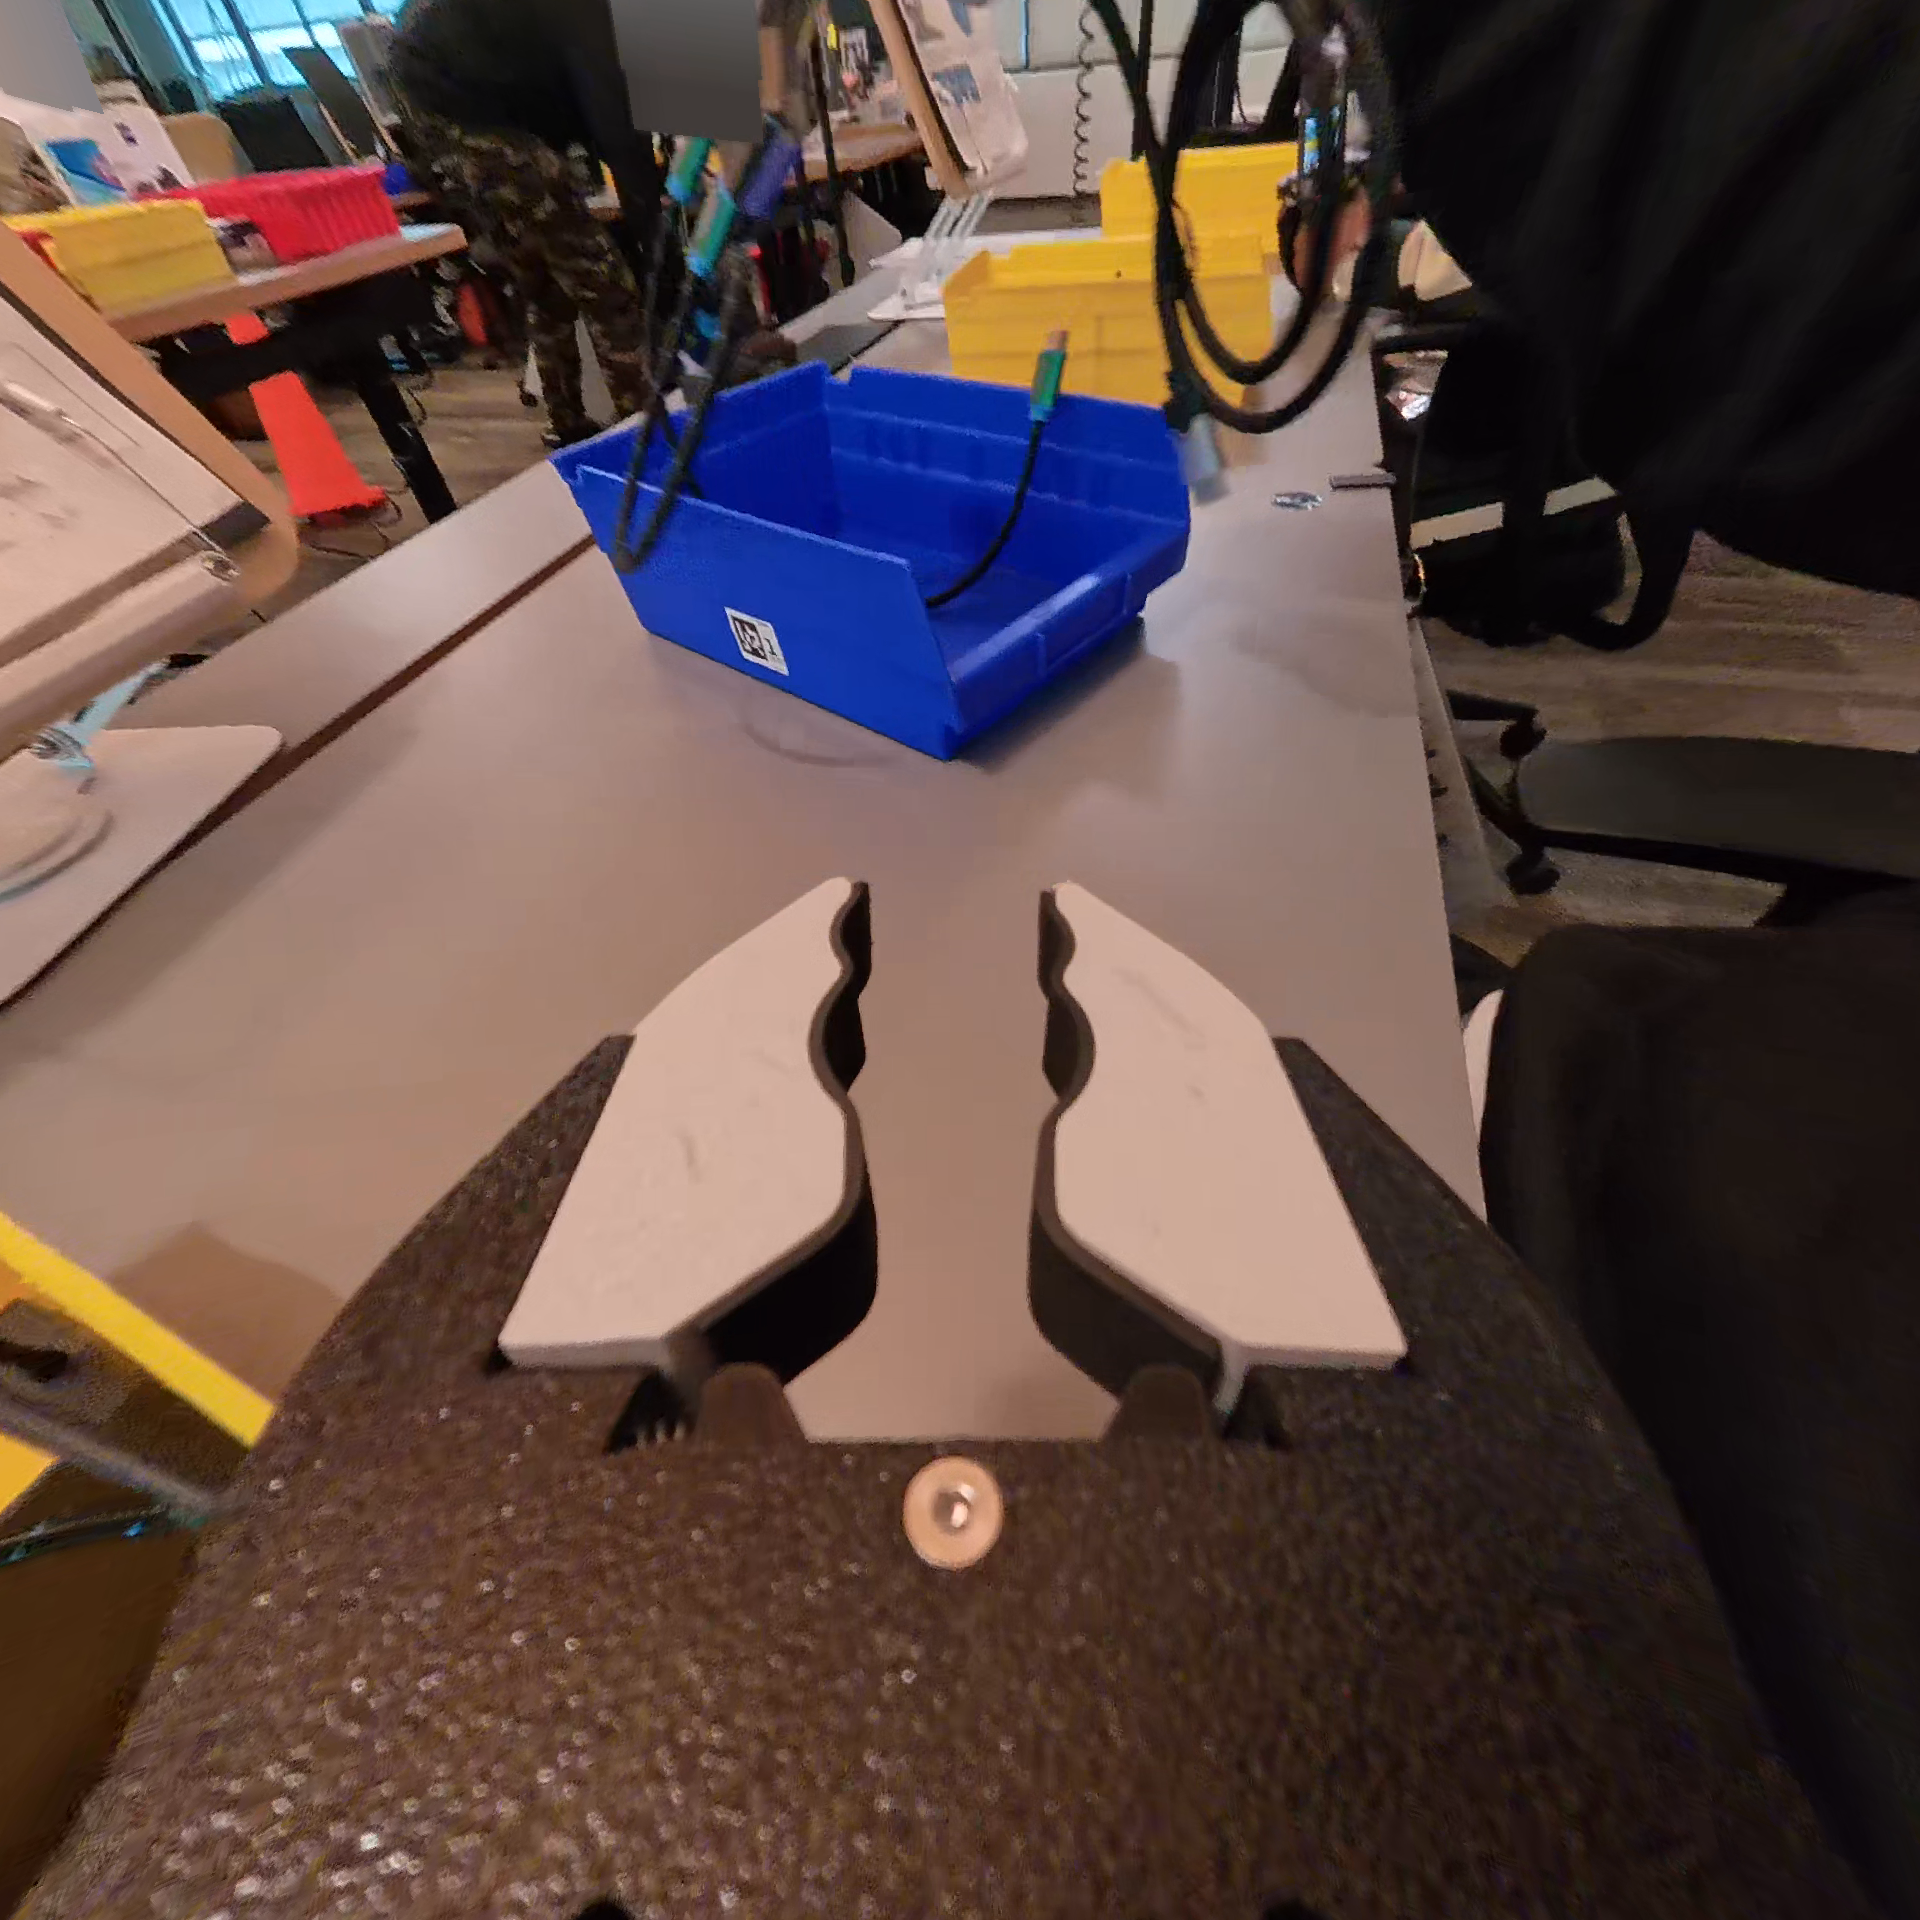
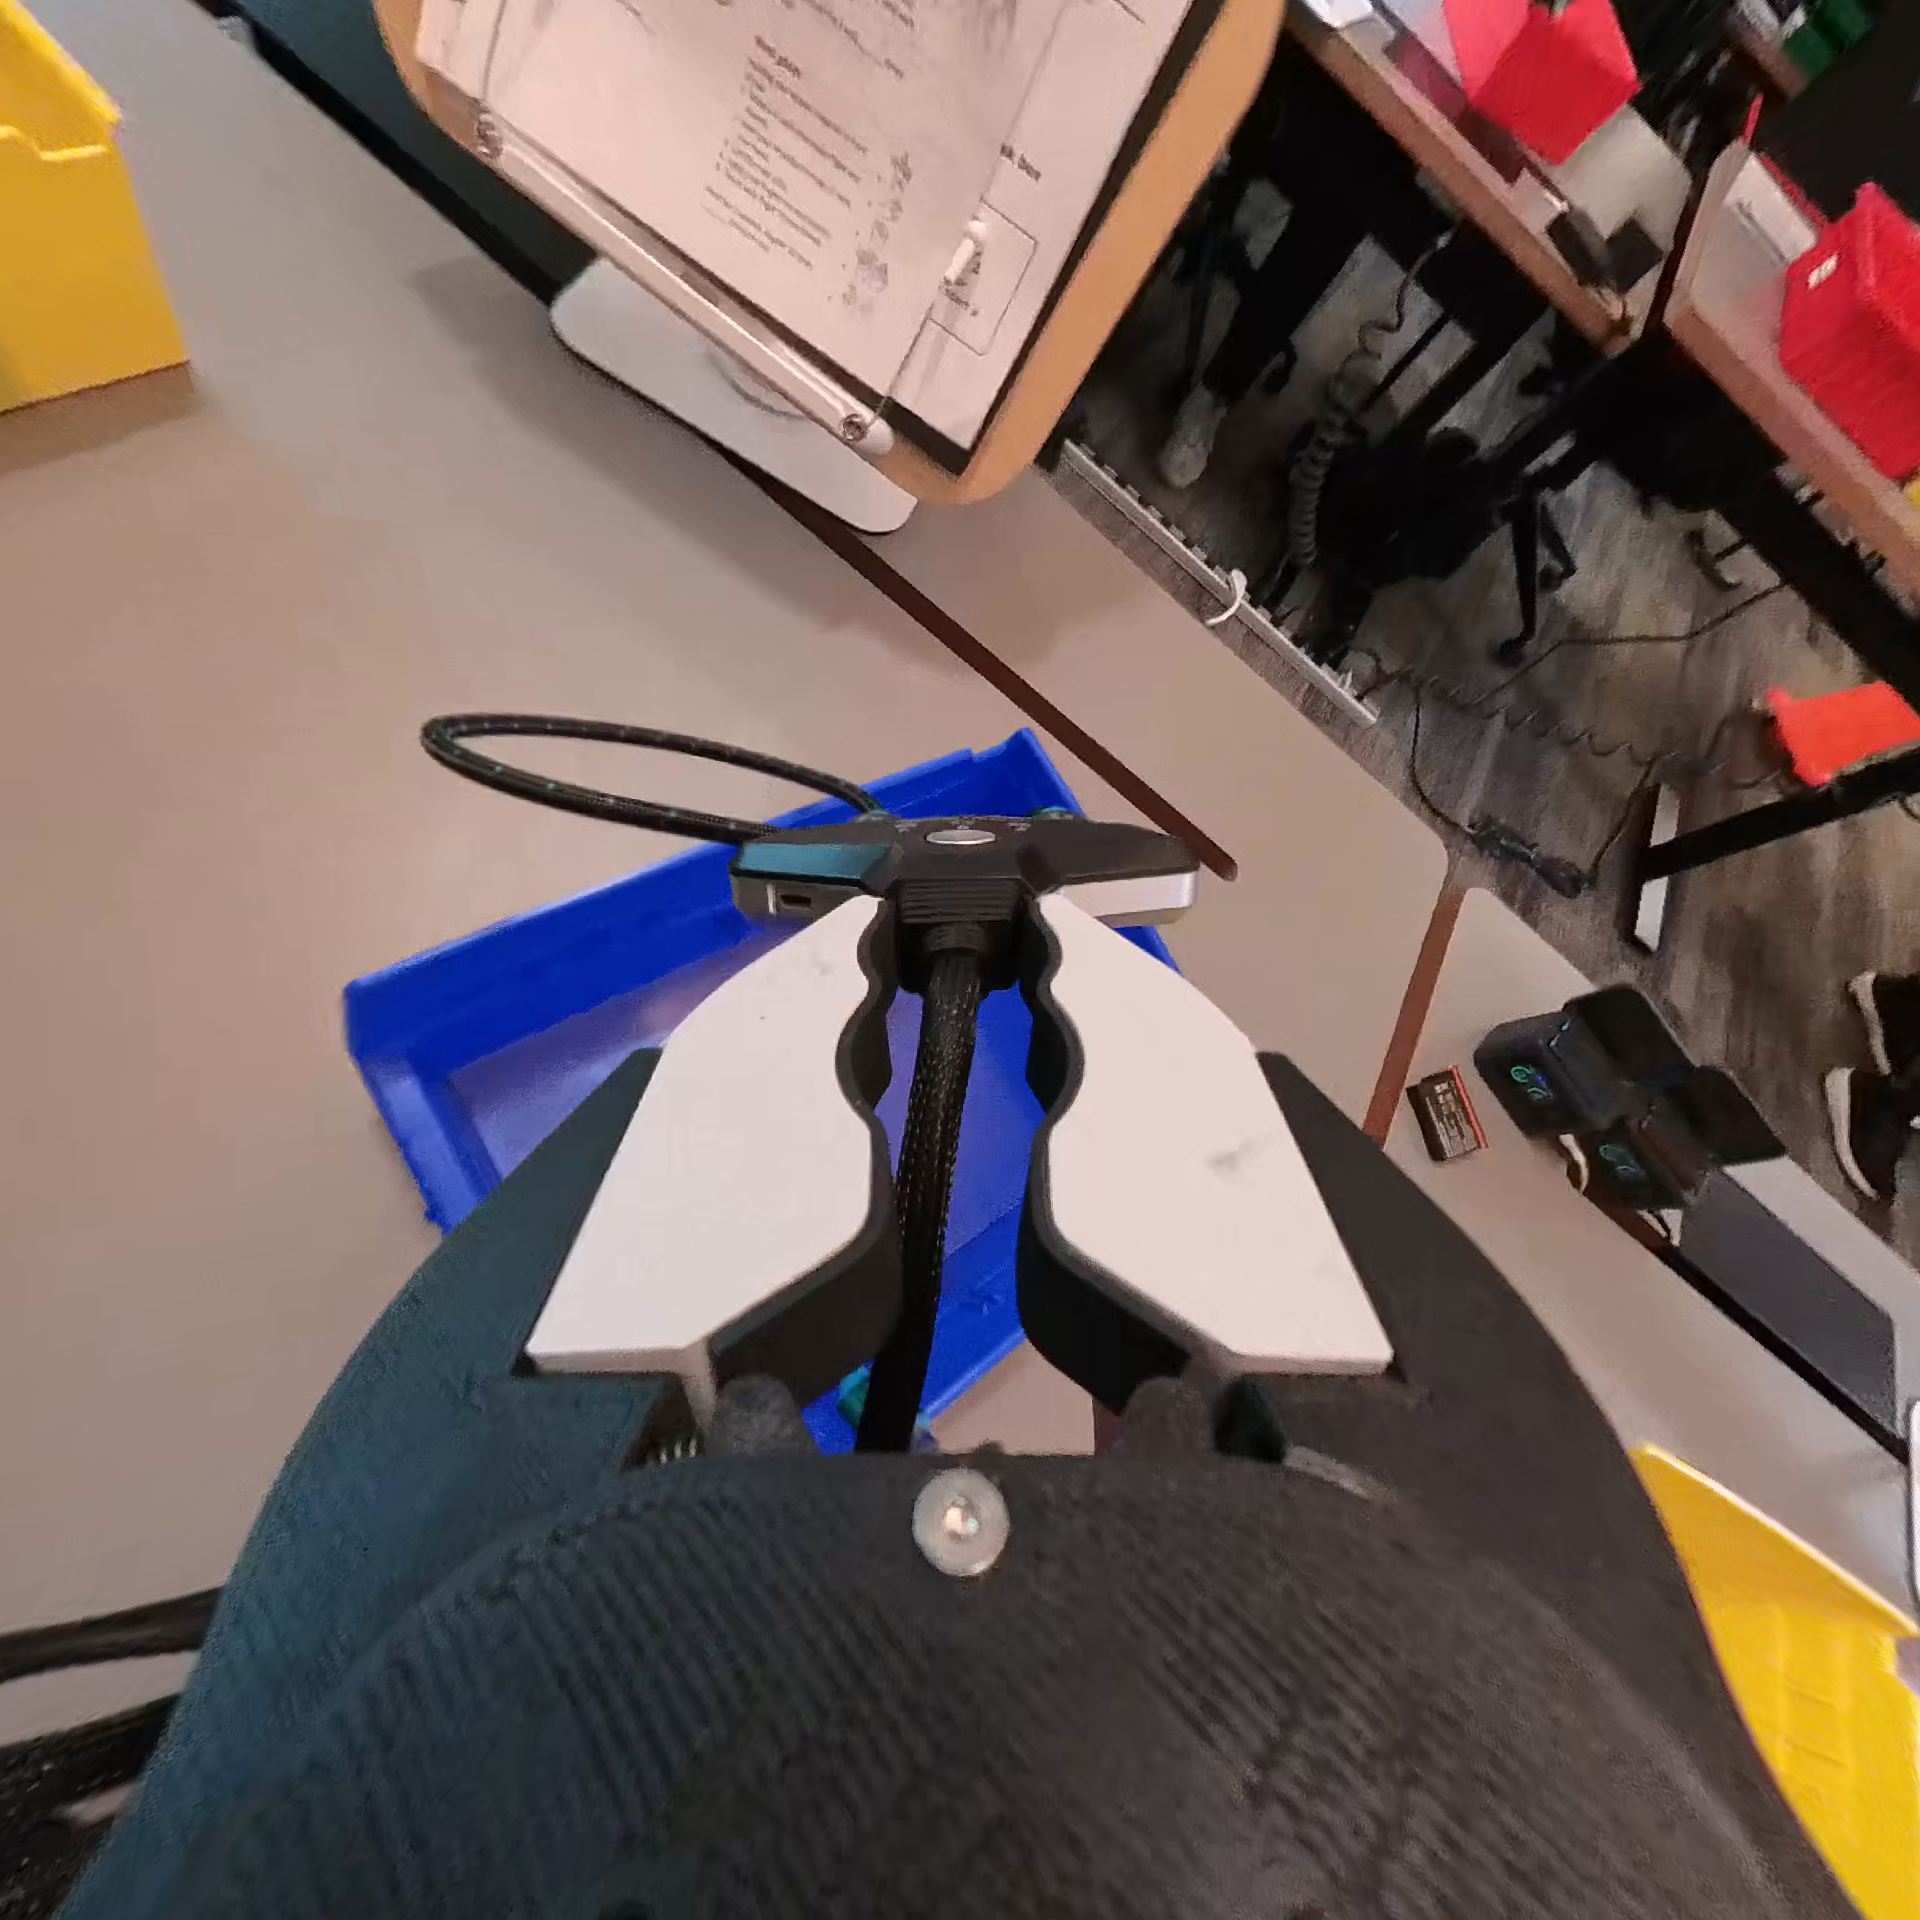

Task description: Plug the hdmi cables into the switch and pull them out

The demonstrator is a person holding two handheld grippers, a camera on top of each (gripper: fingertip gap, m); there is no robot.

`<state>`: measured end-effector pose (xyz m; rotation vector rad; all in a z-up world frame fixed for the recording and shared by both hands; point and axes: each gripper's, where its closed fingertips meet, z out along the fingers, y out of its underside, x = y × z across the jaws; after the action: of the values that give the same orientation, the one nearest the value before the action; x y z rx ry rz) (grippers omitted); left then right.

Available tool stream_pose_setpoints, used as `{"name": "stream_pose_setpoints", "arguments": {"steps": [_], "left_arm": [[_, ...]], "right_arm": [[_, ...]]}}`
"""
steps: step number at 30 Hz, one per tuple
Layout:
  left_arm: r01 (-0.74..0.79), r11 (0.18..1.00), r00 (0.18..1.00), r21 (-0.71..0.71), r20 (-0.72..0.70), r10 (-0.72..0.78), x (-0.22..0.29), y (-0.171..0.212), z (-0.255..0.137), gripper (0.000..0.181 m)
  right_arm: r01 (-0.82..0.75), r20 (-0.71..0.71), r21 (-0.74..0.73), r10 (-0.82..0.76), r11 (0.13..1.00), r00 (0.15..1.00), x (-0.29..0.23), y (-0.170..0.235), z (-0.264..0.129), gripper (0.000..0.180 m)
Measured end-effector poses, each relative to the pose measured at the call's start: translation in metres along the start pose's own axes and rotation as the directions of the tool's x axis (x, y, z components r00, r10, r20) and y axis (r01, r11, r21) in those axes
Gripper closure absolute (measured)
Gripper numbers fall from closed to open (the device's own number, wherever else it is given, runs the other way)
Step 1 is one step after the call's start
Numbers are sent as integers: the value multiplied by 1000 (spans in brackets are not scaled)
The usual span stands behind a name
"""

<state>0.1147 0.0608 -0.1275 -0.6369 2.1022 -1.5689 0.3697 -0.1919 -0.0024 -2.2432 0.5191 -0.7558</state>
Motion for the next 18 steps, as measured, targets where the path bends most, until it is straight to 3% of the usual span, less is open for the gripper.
{"name": "stream_pose_setpoints", "arguments": {"steps": [5,8,12,16,18], "left_arm": [[-28,997,999,-75,-46,25,11,17,11,150],[-71,988,995,-135,-84,60,20,33,16,150],[-104,971,991,-213,-99,85,25,48,24,150],[-140,965,985,-224,-128,113,34,52,26,150],[-133,965,986,-226,-132,105,34,52,26,150]], "right_arm": [[-16,-145,7,17,1000,989,32,14,33,157],[-10,-179,99,28,995,984,32,25,43,157],[103,-264,156,-59,982,963,30,47,47,156],[112,-142,45,-105,993,984,11,91,50,158],[145,-54,-102,-151,984,987,3,118,48,151]]}}
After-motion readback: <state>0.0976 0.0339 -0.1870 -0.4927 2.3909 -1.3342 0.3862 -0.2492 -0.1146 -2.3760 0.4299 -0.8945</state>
